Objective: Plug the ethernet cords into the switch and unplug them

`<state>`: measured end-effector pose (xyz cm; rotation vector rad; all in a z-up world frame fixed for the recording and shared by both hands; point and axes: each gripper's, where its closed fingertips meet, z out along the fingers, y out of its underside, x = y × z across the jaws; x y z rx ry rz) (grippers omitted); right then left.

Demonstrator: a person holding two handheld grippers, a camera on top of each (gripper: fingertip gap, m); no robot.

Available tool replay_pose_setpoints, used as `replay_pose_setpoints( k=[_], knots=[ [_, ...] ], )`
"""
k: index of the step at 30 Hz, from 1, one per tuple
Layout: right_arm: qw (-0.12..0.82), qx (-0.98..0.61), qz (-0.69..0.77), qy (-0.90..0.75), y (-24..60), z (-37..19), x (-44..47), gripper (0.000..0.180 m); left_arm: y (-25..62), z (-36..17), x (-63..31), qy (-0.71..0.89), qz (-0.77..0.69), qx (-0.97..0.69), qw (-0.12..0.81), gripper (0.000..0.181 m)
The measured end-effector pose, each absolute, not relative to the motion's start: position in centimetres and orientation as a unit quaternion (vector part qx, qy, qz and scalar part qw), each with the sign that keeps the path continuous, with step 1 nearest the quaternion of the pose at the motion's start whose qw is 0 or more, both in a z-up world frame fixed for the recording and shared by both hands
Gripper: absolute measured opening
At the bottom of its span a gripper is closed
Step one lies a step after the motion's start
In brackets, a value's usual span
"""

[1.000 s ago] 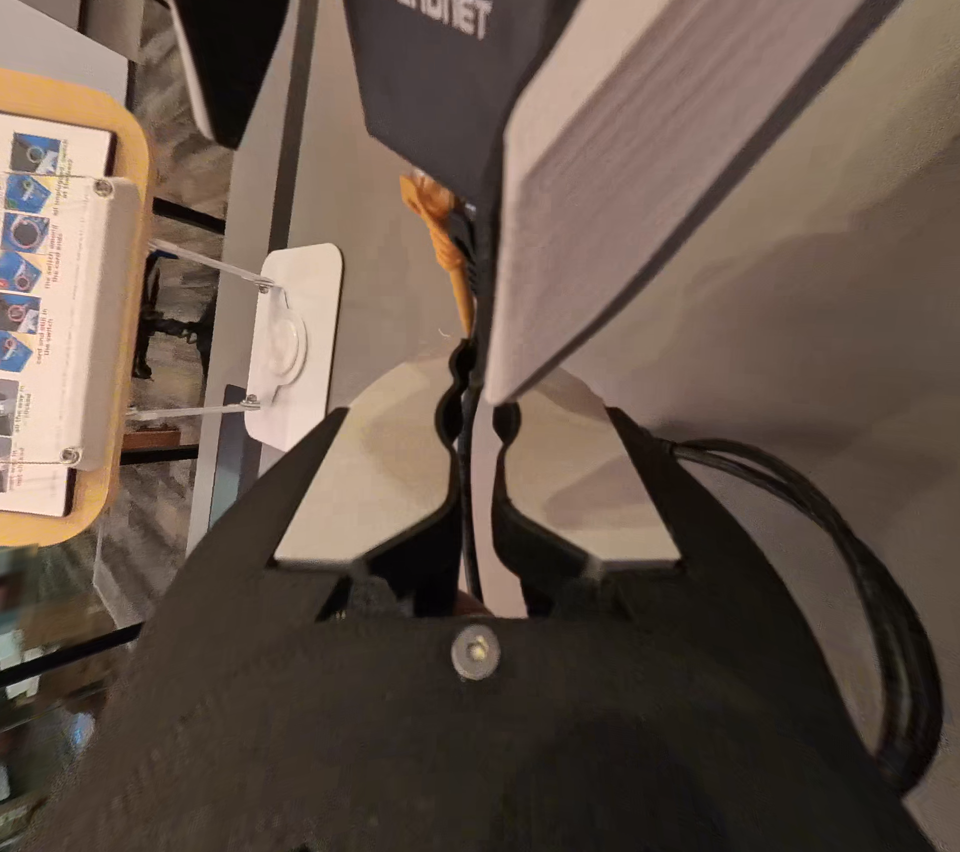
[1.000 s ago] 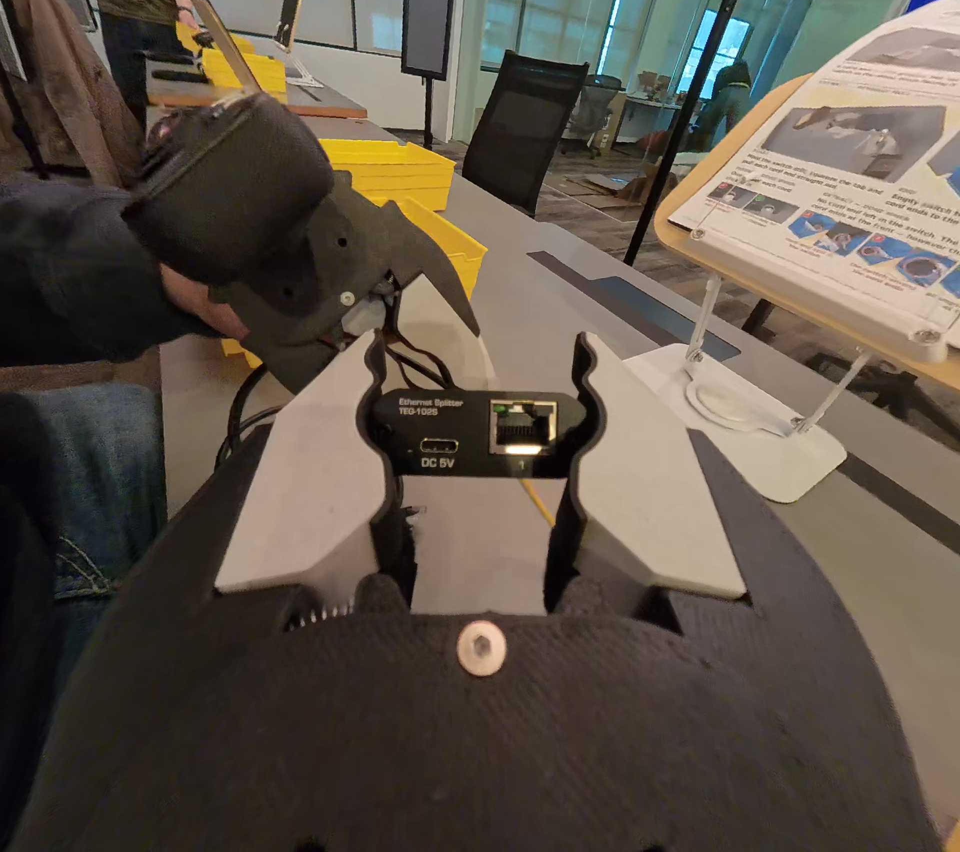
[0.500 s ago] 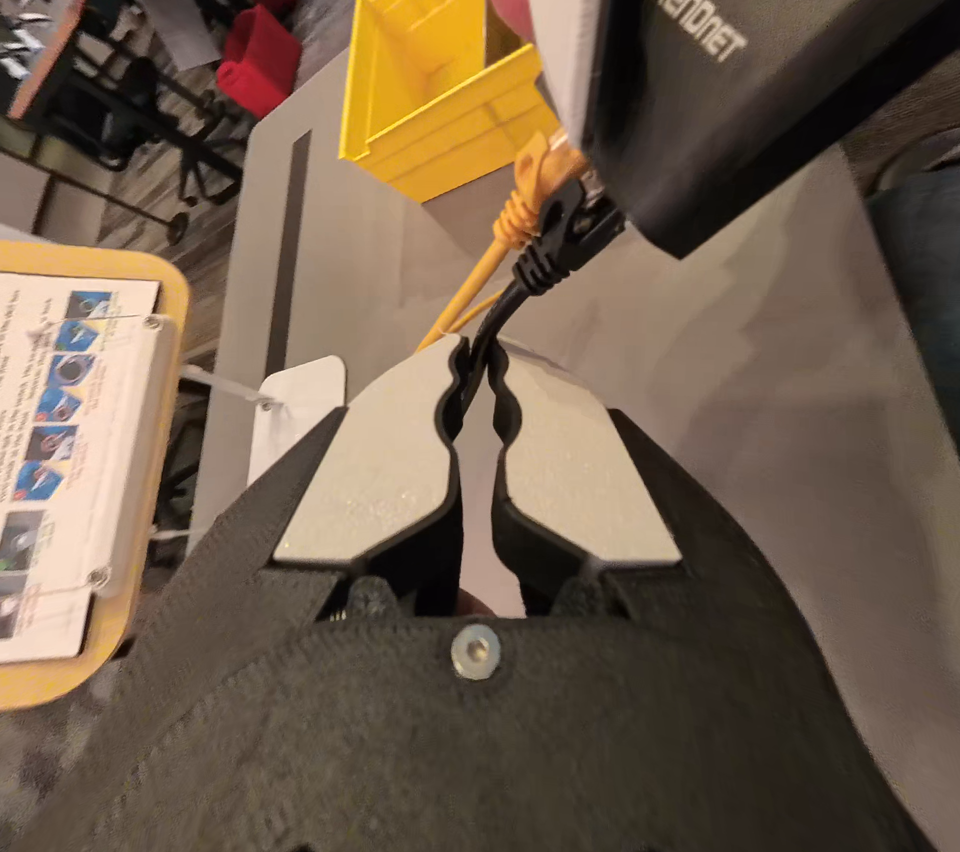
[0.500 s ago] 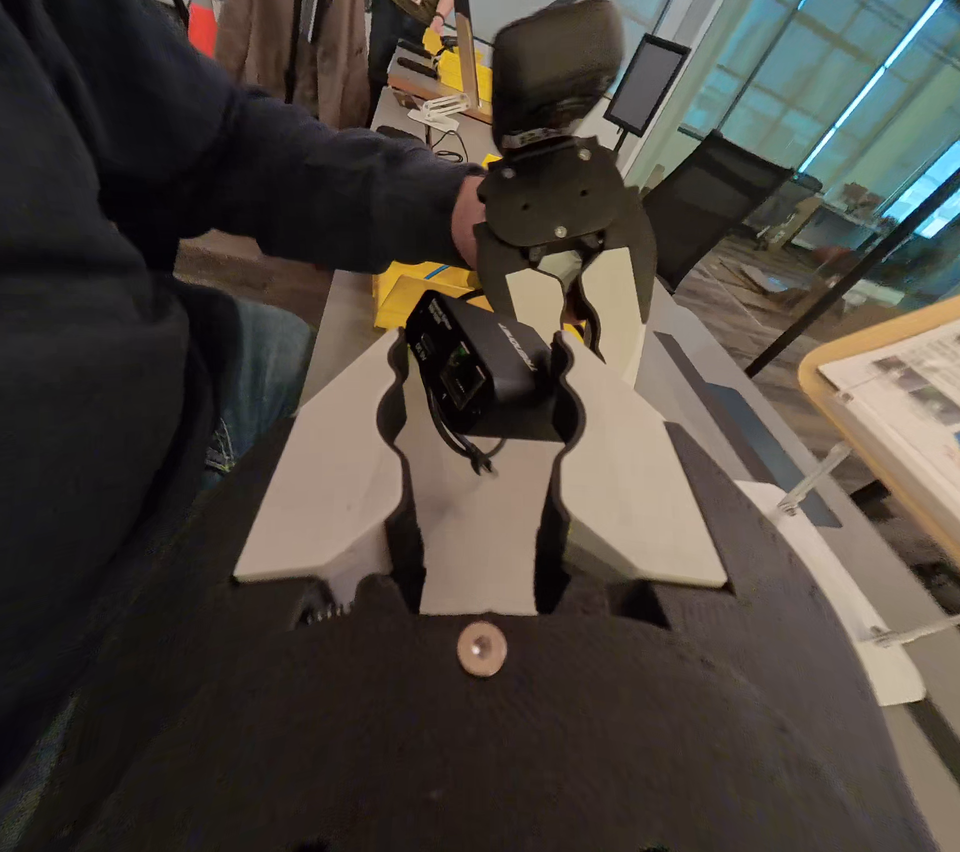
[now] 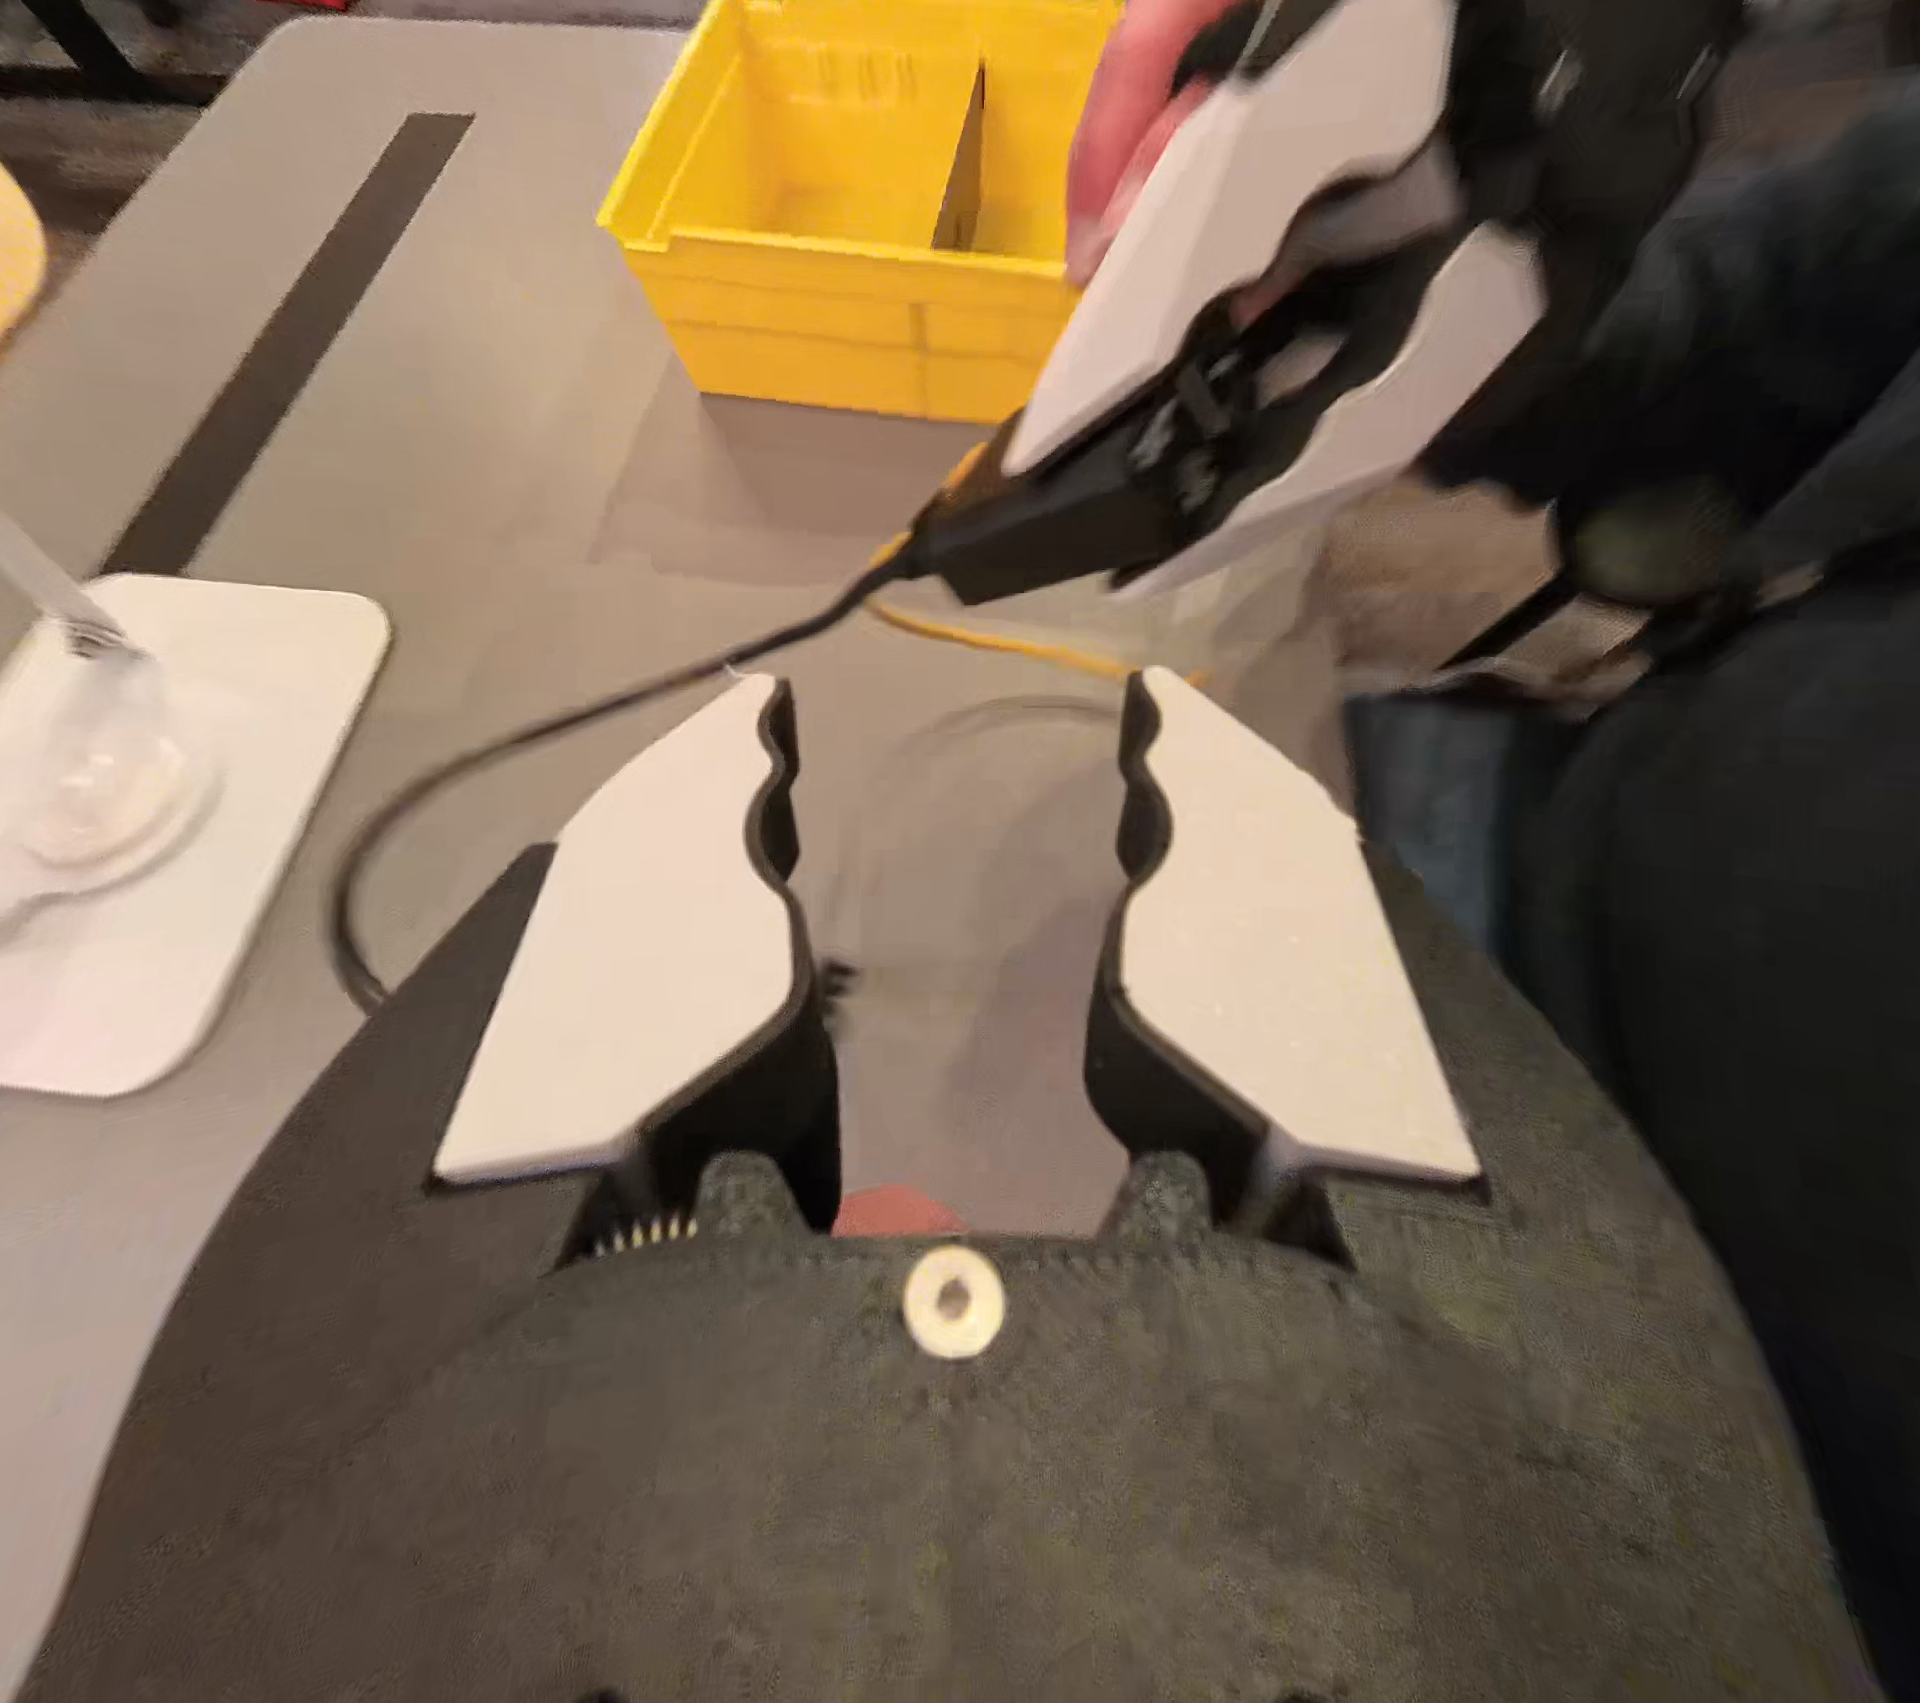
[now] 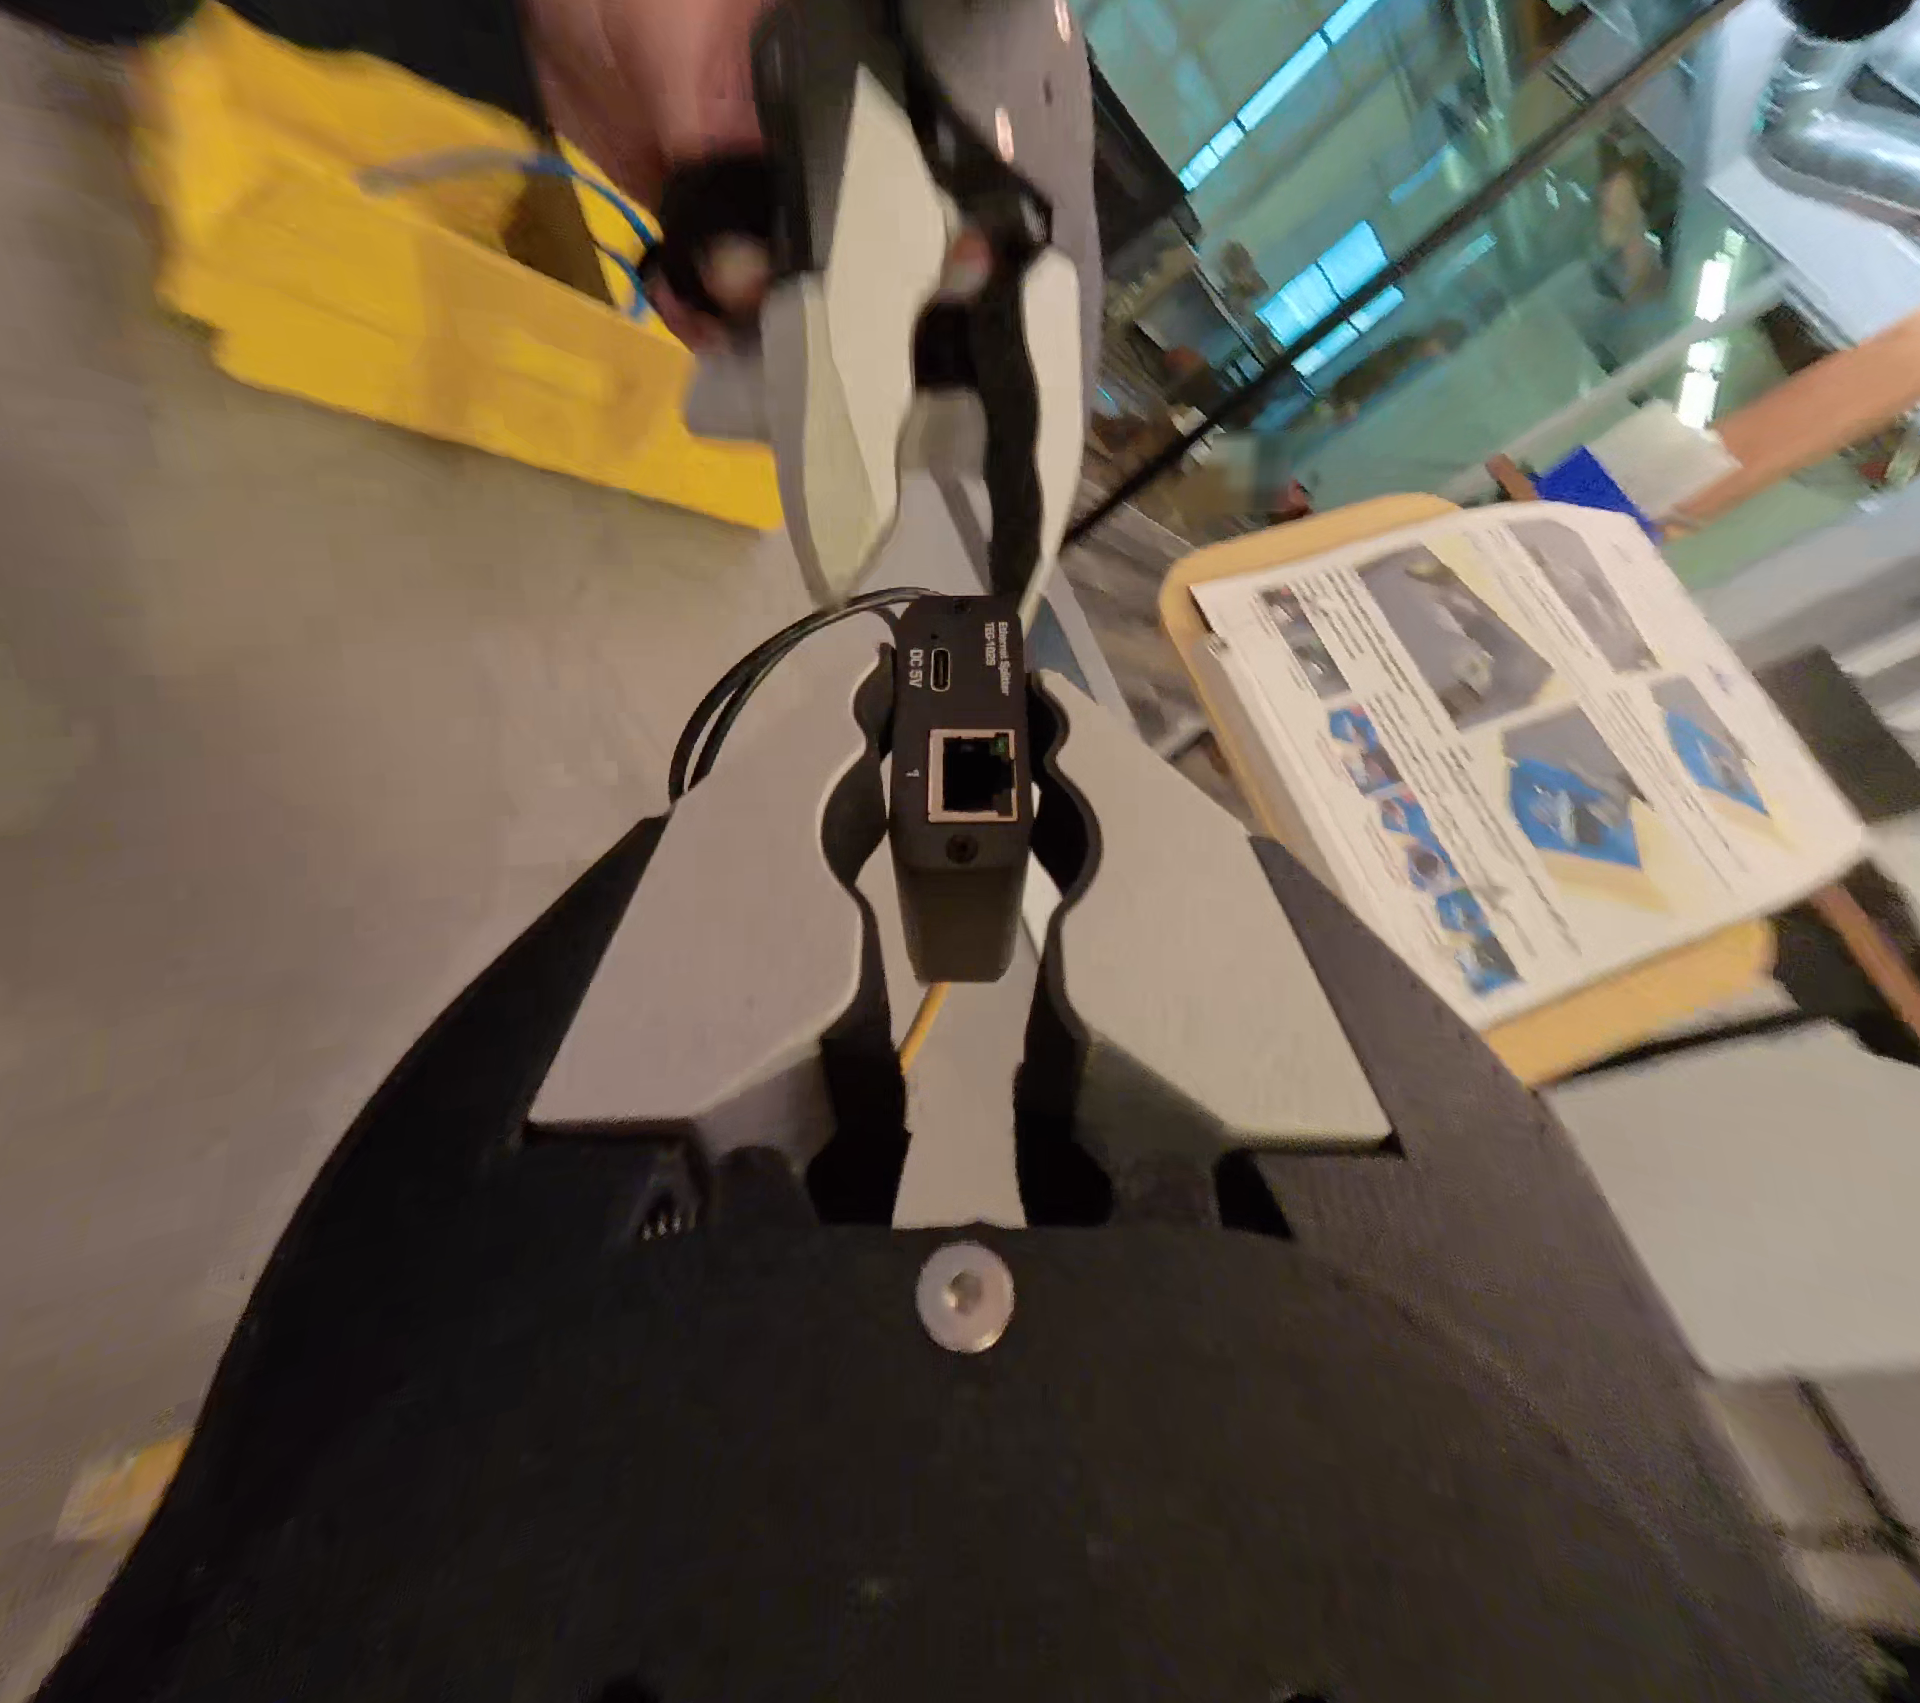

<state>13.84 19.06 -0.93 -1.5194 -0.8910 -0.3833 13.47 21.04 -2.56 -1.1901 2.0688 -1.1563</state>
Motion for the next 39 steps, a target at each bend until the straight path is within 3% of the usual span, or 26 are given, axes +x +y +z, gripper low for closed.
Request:
replay_pose_setpoints(
  k=[1,6,10,13,18,23,29,35,39],
  knots=[
    [0.609,-0.665,-0.200,-0.383,19.5,-1.4,14.4,0.021,20.6,-2.0,13.3,0.736,-0.445,-0.452,0.235,0.063],
    [0.563,-0.665,-0.288,-0.398,21.2,-3.3,14.2,0.021,19.3,-2.8,14.1,0.695,-0.423,-0.525,0.251,0.082],
    [0.550,-0.656,-0.317,-0.409,21.8,-4.0,13.1,0.021,18.2,-4.2,15.2,0.672,-0.415,-0.562,0.245,0.085],
    [0.539,-0.649,-0.339,-0.416,22.0,-4.1,12.6,0.022,18.5,-5.7,15.5,0.671,-0.392,-0.578,0.249,0.073],
    [0.539,-0.652,-0.316,-0.428,21.9,-4.9,12.3,0.024,18.5,-6.5,15.1,0.686,-0.379,-0.574,0.237,0.071],
    [0.544,-0.679,-0.228,-0.437,21.0,-4.8,12.2,0.044,19.2,-5.7,14.2,0.700,-0.408,-0.542,0.225,0.065],
    [0.515,-0.760,-0.035,-0.394,20.8,-5.6,13.2,0.086,20.1,-5.7,12.7,0.747,-0.387,-0.487,0.235,0.064],
    [0.513,-0.734,0.096,-0.434,20.9,-6.9,10.5,0.086,17.1,-4.1,11.5,0.789,-0.434,-0.369,0.232,0.064],
    [0.480,-0.729,0.127,-0.470,19.9,-7.8,9.1,0.072,16.5,-4.1,11.3,0.801,-0.439,-0.339,0.227,0.064]
  ],
)
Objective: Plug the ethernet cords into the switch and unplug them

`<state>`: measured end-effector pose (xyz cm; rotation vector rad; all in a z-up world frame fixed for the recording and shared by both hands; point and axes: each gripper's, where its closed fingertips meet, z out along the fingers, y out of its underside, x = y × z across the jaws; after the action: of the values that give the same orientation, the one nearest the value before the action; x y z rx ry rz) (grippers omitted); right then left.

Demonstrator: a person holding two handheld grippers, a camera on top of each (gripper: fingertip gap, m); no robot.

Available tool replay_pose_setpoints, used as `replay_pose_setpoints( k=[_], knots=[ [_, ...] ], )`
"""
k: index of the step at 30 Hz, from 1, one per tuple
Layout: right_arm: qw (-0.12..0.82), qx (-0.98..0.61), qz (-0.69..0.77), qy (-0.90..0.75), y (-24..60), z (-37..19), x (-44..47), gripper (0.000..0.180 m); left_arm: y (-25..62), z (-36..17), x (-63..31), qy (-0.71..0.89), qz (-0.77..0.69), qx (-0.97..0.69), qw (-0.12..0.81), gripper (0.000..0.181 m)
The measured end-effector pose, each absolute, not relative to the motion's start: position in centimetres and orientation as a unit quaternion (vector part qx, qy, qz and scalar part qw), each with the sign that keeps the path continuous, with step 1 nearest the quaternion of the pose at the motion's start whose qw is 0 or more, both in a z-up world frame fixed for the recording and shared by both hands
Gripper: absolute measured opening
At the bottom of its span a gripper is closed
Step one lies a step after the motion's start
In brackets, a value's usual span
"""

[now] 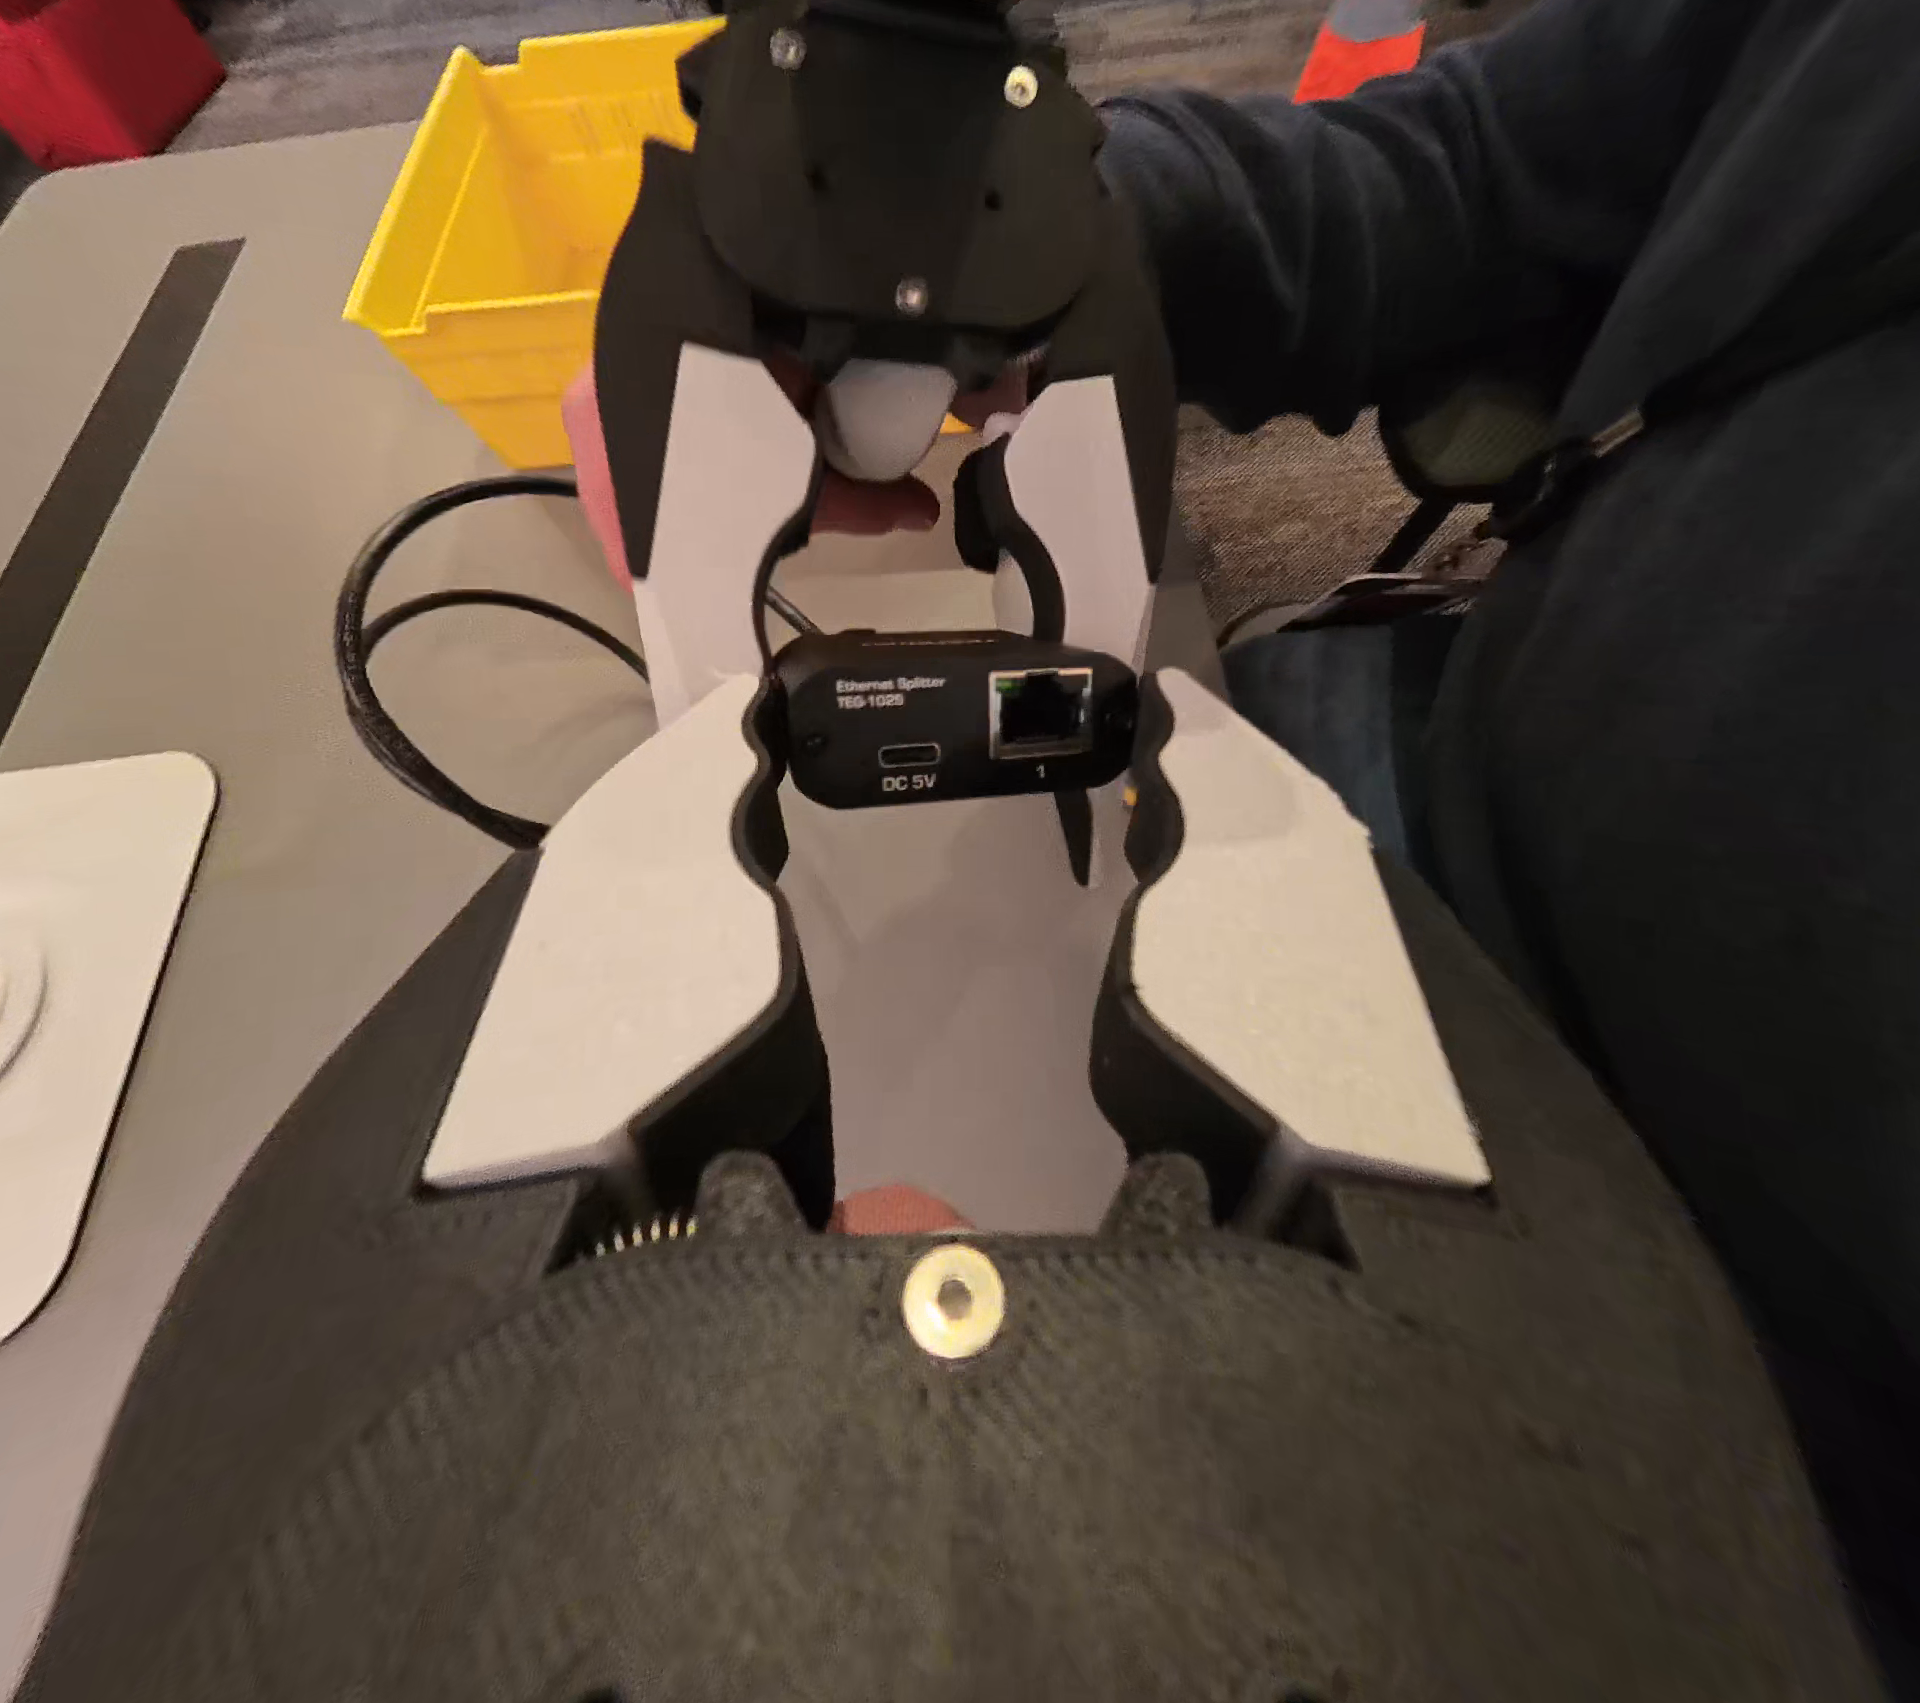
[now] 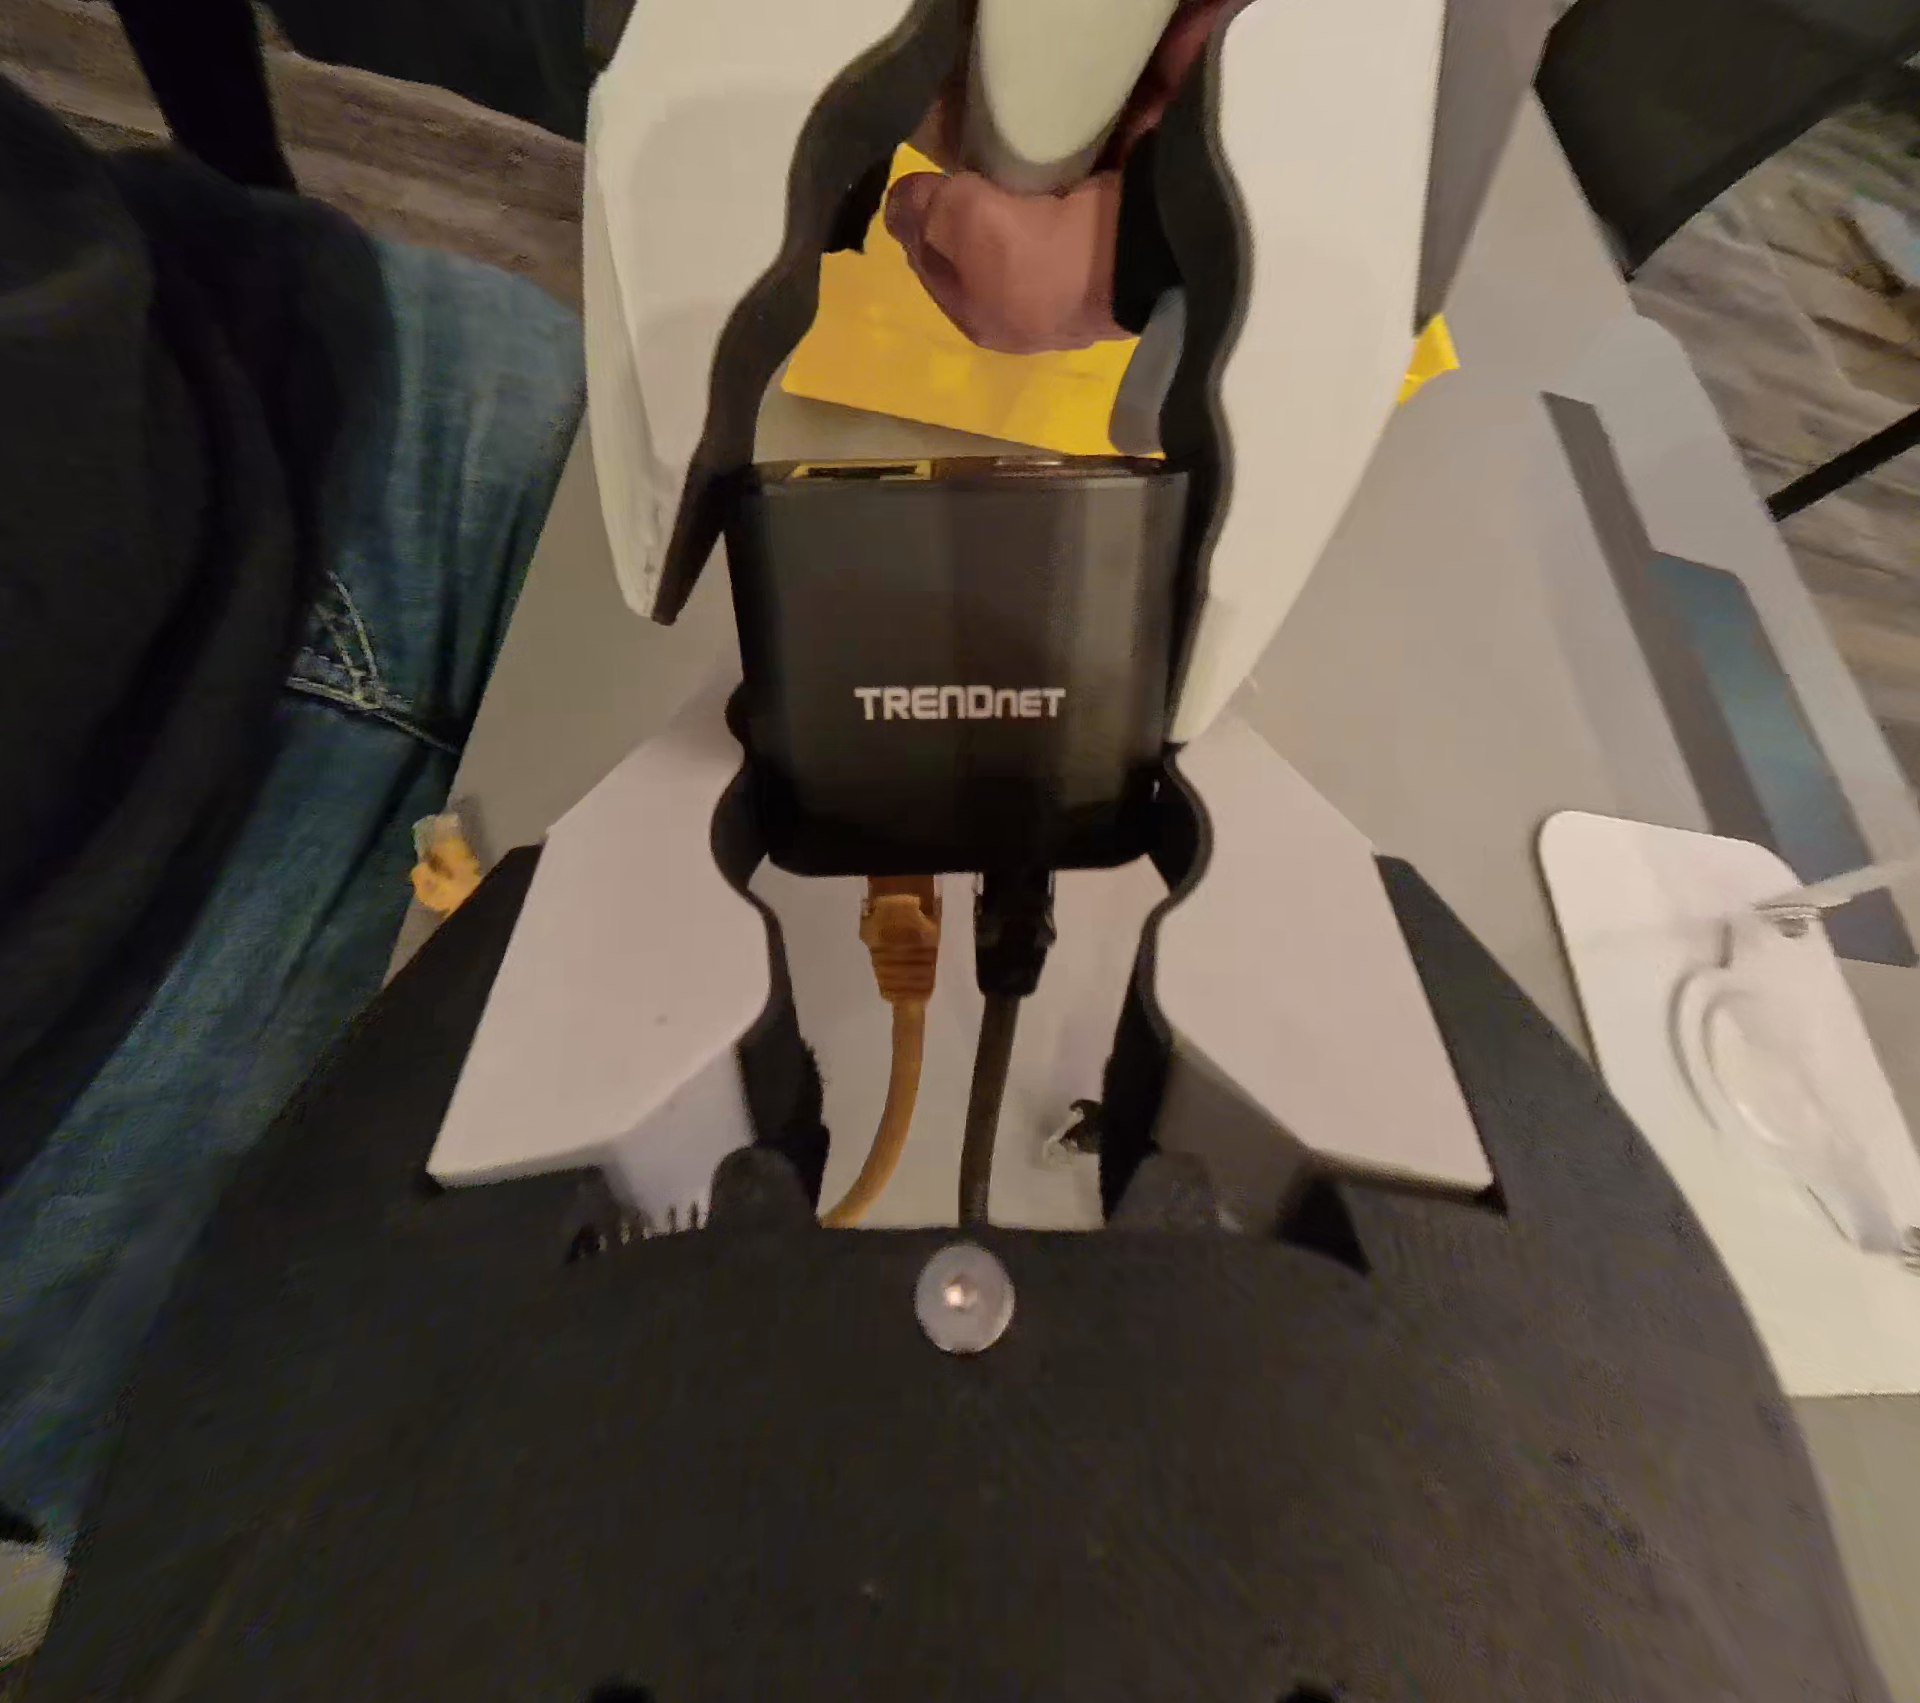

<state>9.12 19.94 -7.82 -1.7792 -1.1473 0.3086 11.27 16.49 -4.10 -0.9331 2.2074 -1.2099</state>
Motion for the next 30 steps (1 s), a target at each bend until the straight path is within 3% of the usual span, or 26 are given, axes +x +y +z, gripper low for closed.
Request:
replay_pose_setpoints(
  k=[22,30],
  knots=[
    [0.453,-0.750,0.148,-0.458,19.3,-7.7,8.9,0.072,17.3,-4.8,10.2,0.780,-0.469,-0.337,0.240,0.061],
    [0.516,-0.714,0.159,-0.446,18.7,-5.9,9.5,0.061,17.3,-3.9,10.0,0.759,-0.503,-0.340,0.236,0.060]
  ],
)
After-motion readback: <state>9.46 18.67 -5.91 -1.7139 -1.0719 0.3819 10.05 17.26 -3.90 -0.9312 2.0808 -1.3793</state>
